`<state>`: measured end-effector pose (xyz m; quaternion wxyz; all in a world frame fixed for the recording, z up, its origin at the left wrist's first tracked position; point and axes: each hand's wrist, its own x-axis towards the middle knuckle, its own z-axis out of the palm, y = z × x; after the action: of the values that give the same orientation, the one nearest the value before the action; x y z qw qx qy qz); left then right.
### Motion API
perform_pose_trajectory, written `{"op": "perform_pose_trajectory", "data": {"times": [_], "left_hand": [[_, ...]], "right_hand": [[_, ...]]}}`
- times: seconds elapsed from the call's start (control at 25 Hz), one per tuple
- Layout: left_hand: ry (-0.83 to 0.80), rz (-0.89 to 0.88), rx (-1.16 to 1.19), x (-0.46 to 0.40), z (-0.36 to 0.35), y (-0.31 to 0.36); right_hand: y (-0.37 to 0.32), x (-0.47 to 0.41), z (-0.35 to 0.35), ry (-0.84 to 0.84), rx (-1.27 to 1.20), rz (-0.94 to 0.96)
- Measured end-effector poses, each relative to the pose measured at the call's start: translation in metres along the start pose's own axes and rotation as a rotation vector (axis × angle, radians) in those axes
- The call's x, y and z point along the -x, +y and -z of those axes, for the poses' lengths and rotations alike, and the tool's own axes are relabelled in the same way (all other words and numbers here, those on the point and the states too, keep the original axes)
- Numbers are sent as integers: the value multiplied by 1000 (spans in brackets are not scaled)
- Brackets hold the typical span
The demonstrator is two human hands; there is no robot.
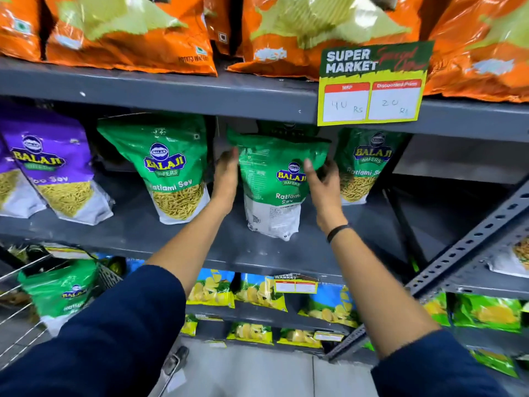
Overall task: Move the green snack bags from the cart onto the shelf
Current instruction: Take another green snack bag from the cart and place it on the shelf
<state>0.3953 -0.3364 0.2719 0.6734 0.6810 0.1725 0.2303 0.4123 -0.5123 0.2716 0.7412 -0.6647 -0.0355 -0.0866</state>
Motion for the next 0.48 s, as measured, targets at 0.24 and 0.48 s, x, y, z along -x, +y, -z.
{"op": "perform_pose_trajectory", "data": {"times": [0.24, 0.48], "left_hand": [[-162, 312, 36, -13, -10, -41], [-48, 357, 2, 6, -1, -56]], "right_hand": [[66, 88, -36, 10, 13, -356], [76, 56, -9, 110, 7, -284]]}}
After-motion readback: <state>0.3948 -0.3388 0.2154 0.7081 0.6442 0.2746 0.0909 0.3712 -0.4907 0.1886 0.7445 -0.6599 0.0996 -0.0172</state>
